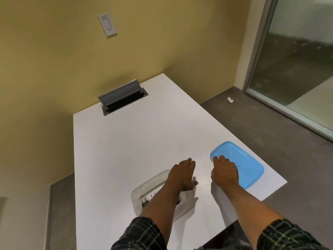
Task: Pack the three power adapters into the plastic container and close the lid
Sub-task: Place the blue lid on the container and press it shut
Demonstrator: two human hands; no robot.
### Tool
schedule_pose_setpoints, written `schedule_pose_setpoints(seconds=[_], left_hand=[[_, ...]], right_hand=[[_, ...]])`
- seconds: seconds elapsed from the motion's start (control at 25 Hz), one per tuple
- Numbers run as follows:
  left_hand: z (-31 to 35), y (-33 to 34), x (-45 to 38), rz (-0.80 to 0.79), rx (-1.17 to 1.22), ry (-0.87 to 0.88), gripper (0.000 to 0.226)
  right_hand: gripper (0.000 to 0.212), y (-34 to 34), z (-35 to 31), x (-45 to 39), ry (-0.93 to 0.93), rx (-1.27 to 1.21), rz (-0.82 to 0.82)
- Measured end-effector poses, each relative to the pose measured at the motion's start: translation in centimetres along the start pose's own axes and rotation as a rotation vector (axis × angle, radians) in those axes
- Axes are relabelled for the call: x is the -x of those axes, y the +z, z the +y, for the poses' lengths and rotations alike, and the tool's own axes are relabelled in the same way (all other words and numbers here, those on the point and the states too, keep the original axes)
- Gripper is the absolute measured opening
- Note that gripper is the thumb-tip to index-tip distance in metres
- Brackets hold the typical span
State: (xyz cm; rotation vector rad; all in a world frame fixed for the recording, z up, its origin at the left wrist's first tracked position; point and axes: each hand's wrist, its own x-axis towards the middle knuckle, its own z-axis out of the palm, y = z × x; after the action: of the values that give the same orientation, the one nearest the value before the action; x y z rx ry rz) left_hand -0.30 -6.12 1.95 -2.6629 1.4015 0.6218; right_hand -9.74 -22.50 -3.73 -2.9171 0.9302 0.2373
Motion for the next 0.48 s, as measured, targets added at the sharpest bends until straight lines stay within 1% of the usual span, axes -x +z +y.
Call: schedule_pose_setpoints(seconds=[0.12, 0.32, 0.48], left_hand=[[2.7, 0.3, -2.6, -0.037, 0.013, 0.045, 0.077], [6.2, 1.4, -6.3, -0.143, 0.005, 0.076, 0.090], [7.9, 3.0, -8.3, -0.214, 0.062, 0.072, 0.094]], right_hand=[[0.046, 0.1, 3.9, -1.1, 0.132, -0.016, -0.023], [0.066, 0.7, 9.1, -3.0, 0.306, -0.029, -0.093], [0.102, 1.9, 11.3, -4.2, 0.331, -0.025, -0.192]])
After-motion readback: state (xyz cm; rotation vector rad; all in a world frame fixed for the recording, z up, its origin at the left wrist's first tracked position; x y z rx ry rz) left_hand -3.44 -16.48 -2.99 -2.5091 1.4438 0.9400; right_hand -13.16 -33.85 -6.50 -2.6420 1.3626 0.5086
